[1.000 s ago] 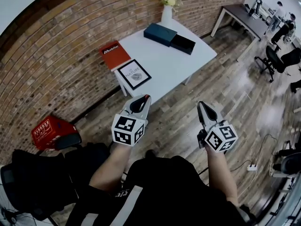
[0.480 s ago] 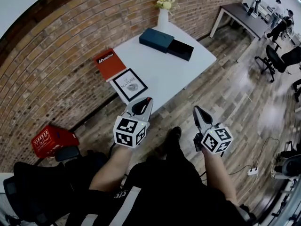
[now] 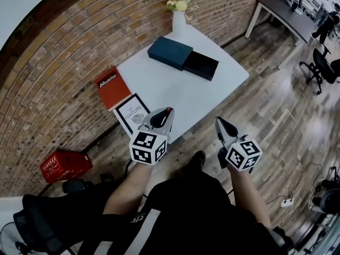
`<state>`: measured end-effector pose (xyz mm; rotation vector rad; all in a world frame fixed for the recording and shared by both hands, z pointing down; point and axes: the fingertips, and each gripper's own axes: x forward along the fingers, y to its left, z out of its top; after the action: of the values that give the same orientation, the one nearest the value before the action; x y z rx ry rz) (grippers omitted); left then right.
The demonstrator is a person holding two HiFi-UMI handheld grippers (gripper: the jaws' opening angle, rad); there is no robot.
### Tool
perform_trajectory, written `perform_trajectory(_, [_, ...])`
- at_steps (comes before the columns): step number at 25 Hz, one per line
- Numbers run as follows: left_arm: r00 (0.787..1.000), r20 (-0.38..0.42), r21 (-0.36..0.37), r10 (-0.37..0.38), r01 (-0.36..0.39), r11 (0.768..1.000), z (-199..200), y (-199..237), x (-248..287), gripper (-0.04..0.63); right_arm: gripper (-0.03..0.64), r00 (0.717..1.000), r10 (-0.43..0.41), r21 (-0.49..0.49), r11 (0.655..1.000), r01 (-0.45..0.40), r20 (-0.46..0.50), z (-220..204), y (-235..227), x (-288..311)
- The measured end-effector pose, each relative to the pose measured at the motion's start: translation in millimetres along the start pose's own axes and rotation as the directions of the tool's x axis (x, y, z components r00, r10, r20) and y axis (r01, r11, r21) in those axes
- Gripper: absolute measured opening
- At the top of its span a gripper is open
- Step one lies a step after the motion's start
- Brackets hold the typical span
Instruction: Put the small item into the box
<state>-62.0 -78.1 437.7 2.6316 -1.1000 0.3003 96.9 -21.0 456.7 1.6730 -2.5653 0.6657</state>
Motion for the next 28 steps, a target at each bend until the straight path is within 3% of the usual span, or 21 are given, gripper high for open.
perform_trajectory(5, [0.999, -0.018, -0.004, 0.03, -0.03, 1.0, 19, 4, 55, 0.018, 0.001, 1.0, 0.023, 0.022, 0.999, -0.023, -0.009, 26, -53, 30])
perform_trajectory(12, [0.997, -0.019, -0.056, 0.068, -0.069, 0.996, 24, 17, 100, 0.018, 0.0, 0.997, 0.058, 0.02, 0.998, -0.057, -0.06, 38, -90, 61])
perform_trajectory(21, [0.997, -0.005, -0.073, 0.072, -0.072, 0.995, 32, 65, 121, 0.02, 0.001, 0.994, 0.059, -0.028, 0.998, -0.061, -0.089, 62, -92, 118])
perform_trajectory(28, [0.999, 0.042, -0.048, 0.021, -0.019, 0.999, 62, 99, 134, 0.018, 0.0, 0.994, 0.058, -0.07, 0.995, -0.065, -0.093, 83, -71, 154])
